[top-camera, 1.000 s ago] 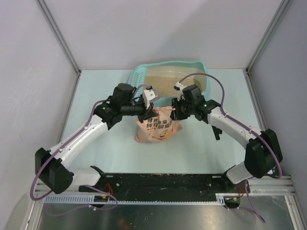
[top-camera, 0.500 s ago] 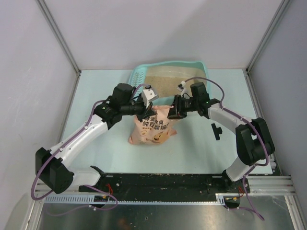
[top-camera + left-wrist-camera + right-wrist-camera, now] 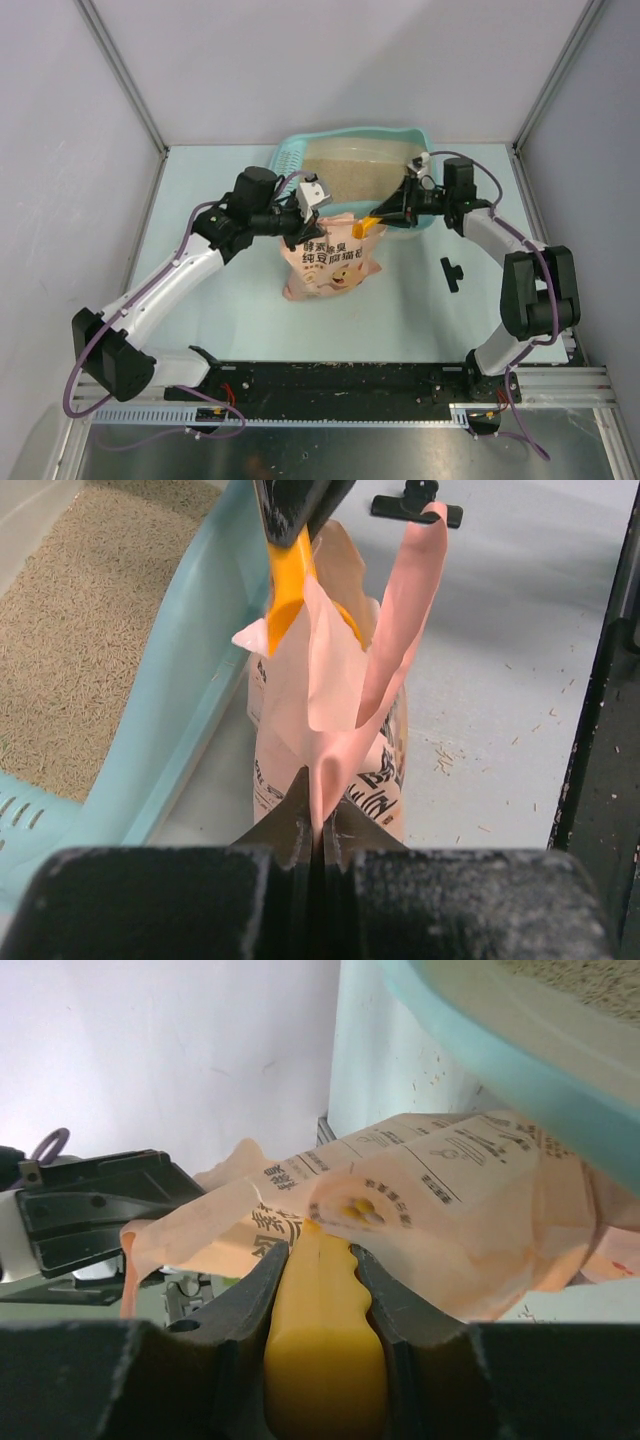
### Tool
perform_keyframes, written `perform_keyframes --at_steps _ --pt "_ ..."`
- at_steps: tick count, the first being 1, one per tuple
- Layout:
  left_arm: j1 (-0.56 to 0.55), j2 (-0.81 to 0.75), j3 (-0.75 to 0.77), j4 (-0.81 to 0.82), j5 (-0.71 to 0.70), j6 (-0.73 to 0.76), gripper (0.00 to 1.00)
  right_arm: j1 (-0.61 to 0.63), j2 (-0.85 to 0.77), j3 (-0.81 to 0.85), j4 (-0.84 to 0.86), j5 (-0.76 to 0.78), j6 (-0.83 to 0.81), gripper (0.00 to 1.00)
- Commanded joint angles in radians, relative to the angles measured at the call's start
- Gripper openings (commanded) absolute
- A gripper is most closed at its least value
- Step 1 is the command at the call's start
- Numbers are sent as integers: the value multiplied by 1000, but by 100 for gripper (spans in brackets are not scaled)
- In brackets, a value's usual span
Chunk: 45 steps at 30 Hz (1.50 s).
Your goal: Fill the litter box with clean litter
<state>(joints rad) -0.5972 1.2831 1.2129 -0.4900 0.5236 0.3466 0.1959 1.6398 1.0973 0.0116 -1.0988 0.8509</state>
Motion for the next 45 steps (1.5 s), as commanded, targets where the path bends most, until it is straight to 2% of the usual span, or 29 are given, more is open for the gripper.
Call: perform_keyframes --at_steps 1,7,12,14,17,20,22,24,27,28,29,30,31,32,34,35,36,37,40,43,45 --pt "-13 -15 134 94 115 32 0 -82 -49 19 -7 -75 -7 0" --pt "-16 -30 129 45 90 109 0 -133 -95 19 -102 -90 -98 0" --pt "-24 -39 126 28 38 160 0 -174 -130 36 -130 -29 -70 0" --pt "-29 -36 129 28 24 166 0 -177 -150 68 -232 5 -142 0" --pt "-38 -31 132 30 27 173 0 -165 -172 84 -294 72 -217 0" --pt "-46 -22 134 28 33 183 0 -95 -127 82 -294 106 -289 0" --pt "-47 -15 140 28 32 181 0 -104 -118 82 -266 70 -265 0" --pt "-49 -10 145 28 35 184 0 -173 -121 82 -263 -21 -214 0" --pt "-47 -5 151 28 39 187 0 -164 -112 82 -341 36 -277 0" --pt "-47 -1 151 30 45 187 0 -130 -97 69 -285 43 -233 0" --pt "-49 4 149 28 52 187 0 -93 -86 52 -96 7 -161 0" --pt "-49 8 152 28 50 189 0 -78 -75 80 -82 -18 -130 0" --pt "-49 16 157 28 44 186 0 -96 -66 122 -140 -33 -174 0" --pt "-53 16 160 30 35 186 0 -120 -64 191 -301 -50 -226 0" --pt "-67 13 160 28 24 198 0 -164 -58 191 -363 -36 -289 0" --pt "-70 13 158 28 29 203 0 -153 -37 184 -337 -32 -273 0" --pt "-70 12 160 28 36 206 0 -103 -22 129 -246 -38 -127 0" --pt "-70 18 162 28 35 204 0 -84 -8 96 -43 -41 -62 0" --pt "-75 18 174 28 13 199 0 -85 -3 101 66 -101 40 0" --pt "-98 7 160 30 -17 230 0 -131 -31 107 -143 -113 -60 0" --pt "-104 7 149 30 -14 244 0 -138 -34 98 -185 -134 -91 0"
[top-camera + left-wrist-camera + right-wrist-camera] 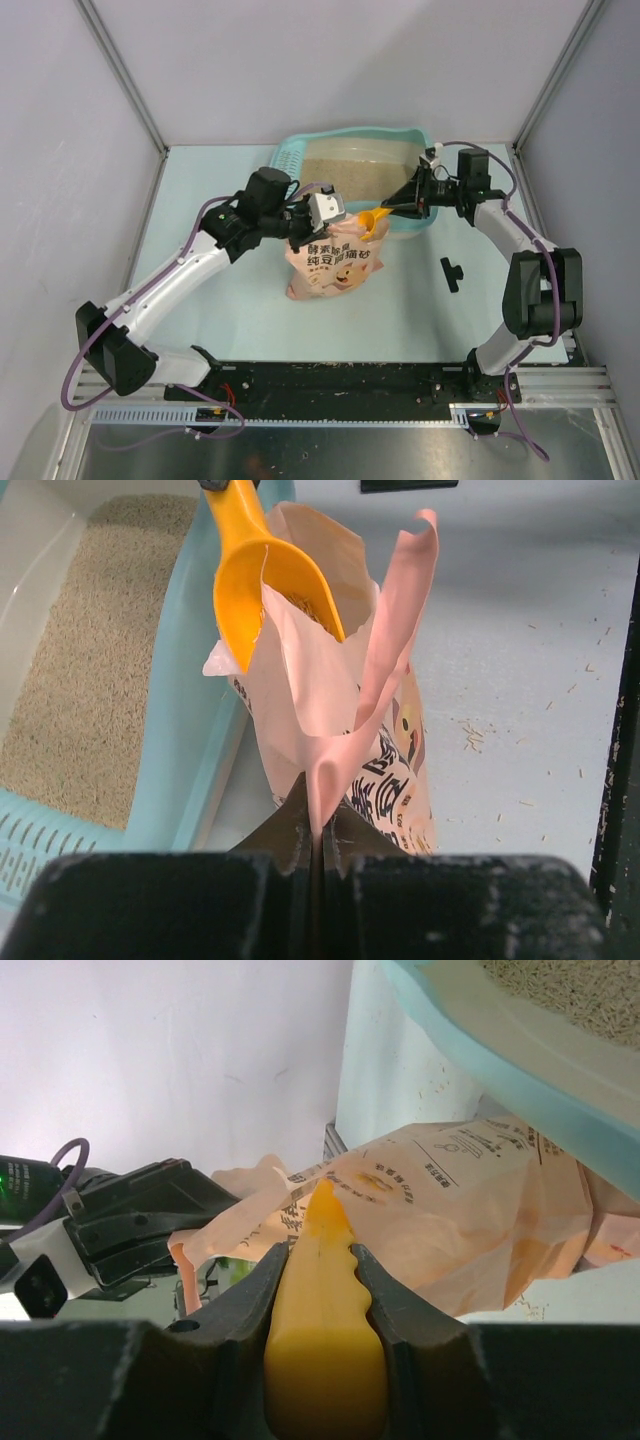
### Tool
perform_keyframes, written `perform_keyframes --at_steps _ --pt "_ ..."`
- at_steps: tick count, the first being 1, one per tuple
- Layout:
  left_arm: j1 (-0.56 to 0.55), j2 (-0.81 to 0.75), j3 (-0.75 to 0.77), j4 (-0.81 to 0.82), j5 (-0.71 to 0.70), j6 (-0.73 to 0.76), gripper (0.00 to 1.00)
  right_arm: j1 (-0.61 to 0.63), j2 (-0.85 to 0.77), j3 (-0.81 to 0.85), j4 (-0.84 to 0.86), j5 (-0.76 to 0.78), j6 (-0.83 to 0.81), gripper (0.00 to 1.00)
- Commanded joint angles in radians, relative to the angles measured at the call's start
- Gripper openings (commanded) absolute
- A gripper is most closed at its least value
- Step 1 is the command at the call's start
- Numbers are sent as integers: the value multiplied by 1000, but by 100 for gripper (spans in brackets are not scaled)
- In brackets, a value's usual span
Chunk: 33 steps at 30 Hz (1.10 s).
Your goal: Fill the litter box with clean litter
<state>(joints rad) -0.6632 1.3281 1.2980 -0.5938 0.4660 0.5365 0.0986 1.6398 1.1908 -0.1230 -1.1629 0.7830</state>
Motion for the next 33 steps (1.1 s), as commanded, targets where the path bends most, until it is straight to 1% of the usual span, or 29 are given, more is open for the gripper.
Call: perform_keyframes --at_steps 1,4,5,8,9,12,15,21,26,33 --pt "-39 -35 67 132 43 53 0 -46 -37 -20 -26 -78 -16 0" --pt "-38 -30 76 132 42 30 0 -57 -54 -46 55 -113 67 0" --pt "-39 -29 80 134 40 29 0 -72 -57 -48 57 -124 77 0" --pt "-38 -30 80 134 28 28 0 -91 -63 -49 60 -153 84 0" --pt "-38 -33 80 132 23 31 0 -121 -67 -49 56 -158 84 0" --pt "-38 -36 78 132 11 42 0 -148 -72 -49 49 -179 82 0" --pt "-38 -41 78 132 3 51 0 -166 -72 -49 23 -187 58 0" --pt "-38 -33 83 132 -10 59 0 -184 -67 -51 19 -210 56 0" --pt "-38 -41 78 132 -24 63 0 -200 -71 -51 52 -233 94 0" --pt "-38 -50 78 132 -38 60 0 -215 -61 -51 82 -222 120 0"
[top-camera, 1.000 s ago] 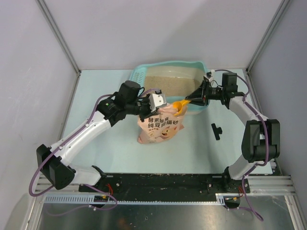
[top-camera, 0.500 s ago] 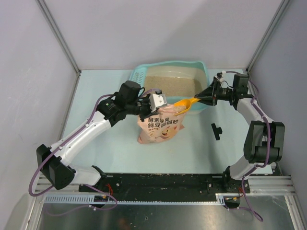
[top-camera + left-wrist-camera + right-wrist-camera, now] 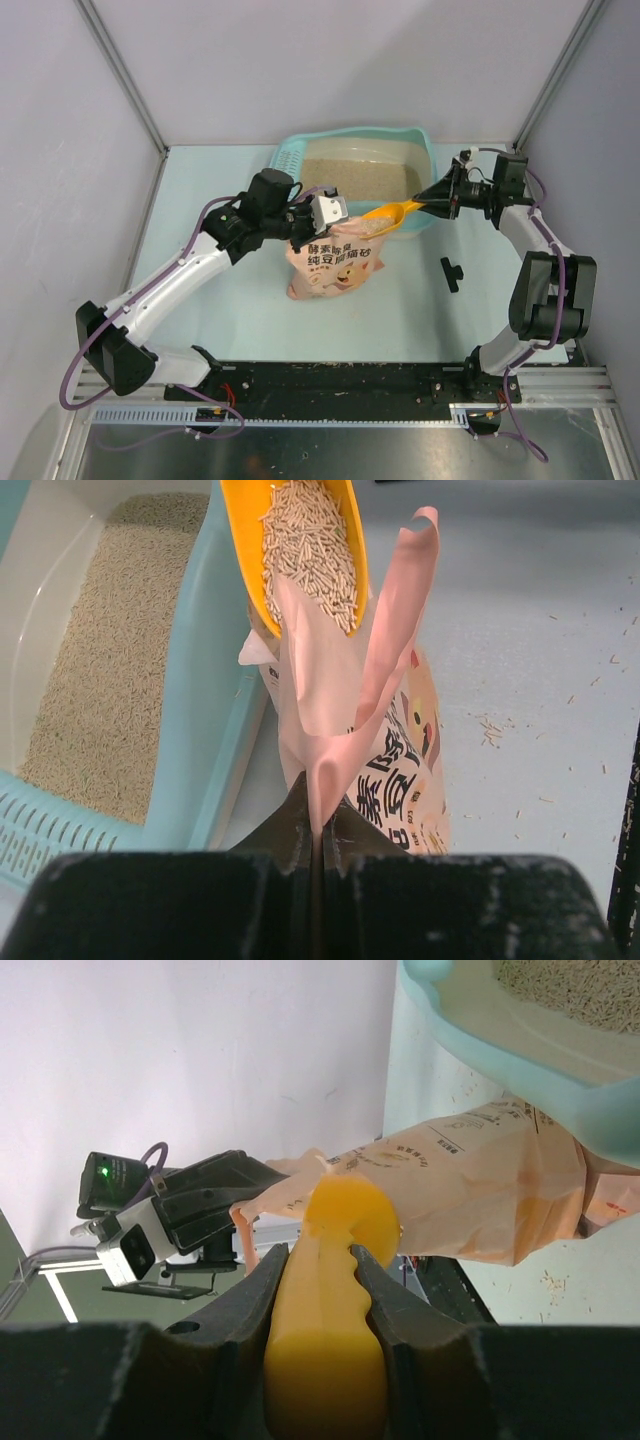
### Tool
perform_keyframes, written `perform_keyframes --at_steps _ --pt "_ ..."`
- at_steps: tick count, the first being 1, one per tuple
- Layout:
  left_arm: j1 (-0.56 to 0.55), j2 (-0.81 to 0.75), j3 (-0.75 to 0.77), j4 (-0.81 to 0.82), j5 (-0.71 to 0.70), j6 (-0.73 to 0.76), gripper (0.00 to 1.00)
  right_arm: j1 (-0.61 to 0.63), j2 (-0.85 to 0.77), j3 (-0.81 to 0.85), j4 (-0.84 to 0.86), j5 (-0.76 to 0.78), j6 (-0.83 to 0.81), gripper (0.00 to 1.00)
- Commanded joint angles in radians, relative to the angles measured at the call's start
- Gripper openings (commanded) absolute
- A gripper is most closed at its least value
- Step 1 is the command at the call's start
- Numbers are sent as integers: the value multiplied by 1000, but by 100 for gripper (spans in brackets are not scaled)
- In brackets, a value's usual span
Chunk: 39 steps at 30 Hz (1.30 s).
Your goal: Fill the litter box with clean litter
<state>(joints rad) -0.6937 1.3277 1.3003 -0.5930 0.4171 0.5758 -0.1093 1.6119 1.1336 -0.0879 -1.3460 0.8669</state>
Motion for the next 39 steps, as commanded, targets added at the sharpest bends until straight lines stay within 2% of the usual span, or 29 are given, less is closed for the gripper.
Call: perform_keyframes --at_steps 1,11,18,25,35,39 --pt "-7 -50 79 133 9 16 0 -7 -33 6 59 -39 43 0" --pt "-9 -47 90 131 -3 25 0 -30 -3 6 169 -38 122 0" --pt "-7 -50 90 133 -20 19 0 -46 43 6 345 -30 242 0" --pt "-7 -51 83 133 -49 27 0 -53 101 38 438 -12 300 0" --pt "-1 -19 96 131 -78 42 0 -59 293 287 488 11 337 0" --pt "-1 -16 99 131 -89 33 0 -70 414 478 415 31 287 0"
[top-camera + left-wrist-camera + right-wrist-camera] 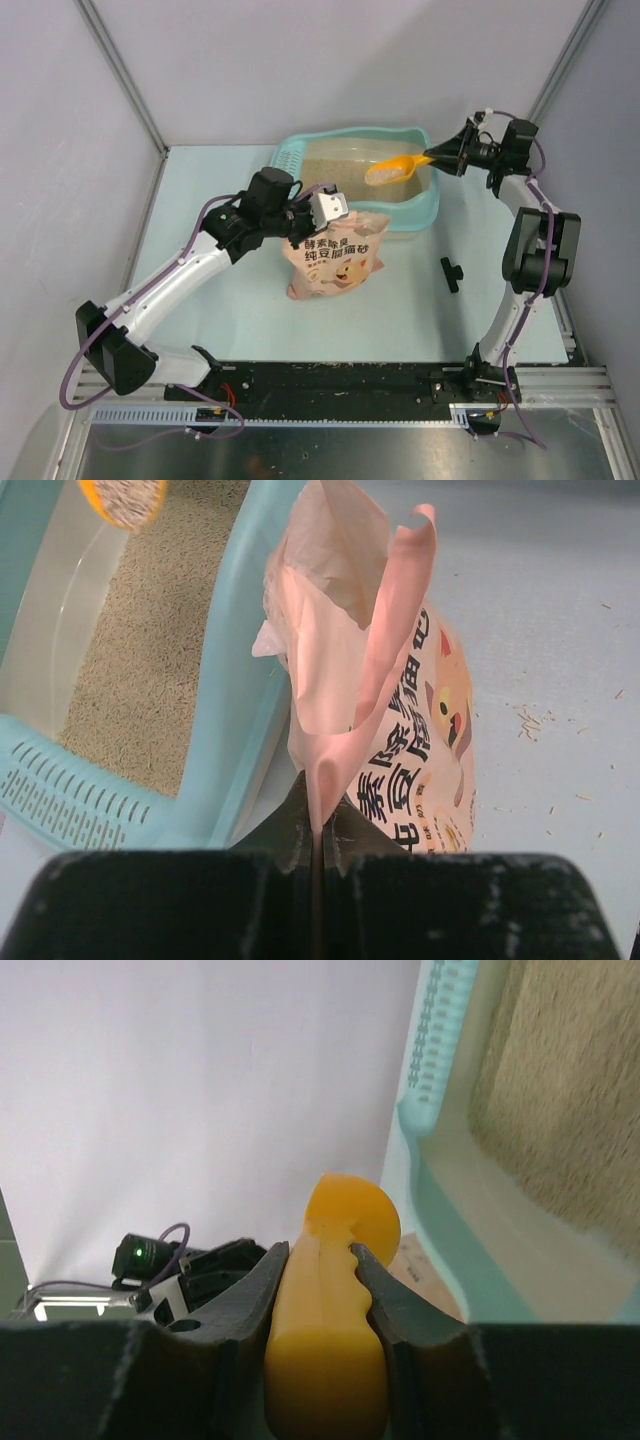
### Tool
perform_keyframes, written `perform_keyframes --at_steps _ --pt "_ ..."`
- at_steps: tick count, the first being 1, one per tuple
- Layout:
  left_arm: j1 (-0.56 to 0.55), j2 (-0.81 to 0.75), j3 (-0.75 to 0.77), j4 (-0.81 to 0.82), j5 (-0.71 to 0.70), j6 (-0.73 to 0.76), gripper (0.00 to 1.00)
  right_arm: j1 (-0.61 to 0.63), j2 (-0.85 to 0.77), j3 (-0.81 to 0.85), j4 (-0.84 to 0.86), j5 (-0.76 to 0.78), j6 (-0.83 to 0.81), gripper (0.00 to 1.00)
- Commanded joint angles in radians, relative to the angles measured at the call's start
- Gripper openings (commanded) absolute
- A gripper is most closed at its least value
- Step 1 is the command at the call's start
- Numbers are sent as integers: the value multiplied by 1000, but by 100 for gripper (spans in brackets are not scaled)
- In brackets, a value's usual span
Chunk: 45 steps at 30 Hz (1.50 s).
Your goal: Fill the litter box with clean litter
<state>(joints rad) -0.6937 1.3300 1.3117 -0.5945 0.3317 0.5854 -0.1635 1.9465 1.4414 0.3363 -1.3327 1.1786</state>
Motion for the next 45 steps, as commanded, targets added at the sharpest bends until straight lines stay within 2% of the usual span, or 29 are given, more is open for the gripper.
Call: perform_keyframes --at_steps 1,5,8,13,17,25,34,41,43,44,45 --pt "-1 -17 87 133 -8 22 0 -18 132 212 -38 27 -69 0" --pt "-1 -17 86 131 -11 16 0 -18 226 391 -239 122 -230 0" --pt "-3 -18 86 131 -20 17 0 -16 264 493 -321 179 -322 0" --pt "-1 -29 75 134 -22 22 0 -22 246 550 -443 250 -447 0" --pt "-1 -37 63 131 -19 27 0 -36 203 582 -623 354 -618 0" --pt "3 -57 23 142 -5 53 0 -44 79 562 -776 446 -816 0" --pt "10 -107 -43 167 15 56 0 -34 -145 375 -888 510 -968 0" --pt "10 -133 -66 185 33 62 0 44 -270 358 -1003 628 -1221 0" --pt "8 -140 -75 186 38 62 0 85 -299 375 -1046 719 -1313 0" --pt "10 -143 -78 188 38 60 0 160 -316 384 -1060 771 -1383 0" --pt "10 -146 -81 188 40 59 0 215 -363 375 -1066 911 -1506 0"
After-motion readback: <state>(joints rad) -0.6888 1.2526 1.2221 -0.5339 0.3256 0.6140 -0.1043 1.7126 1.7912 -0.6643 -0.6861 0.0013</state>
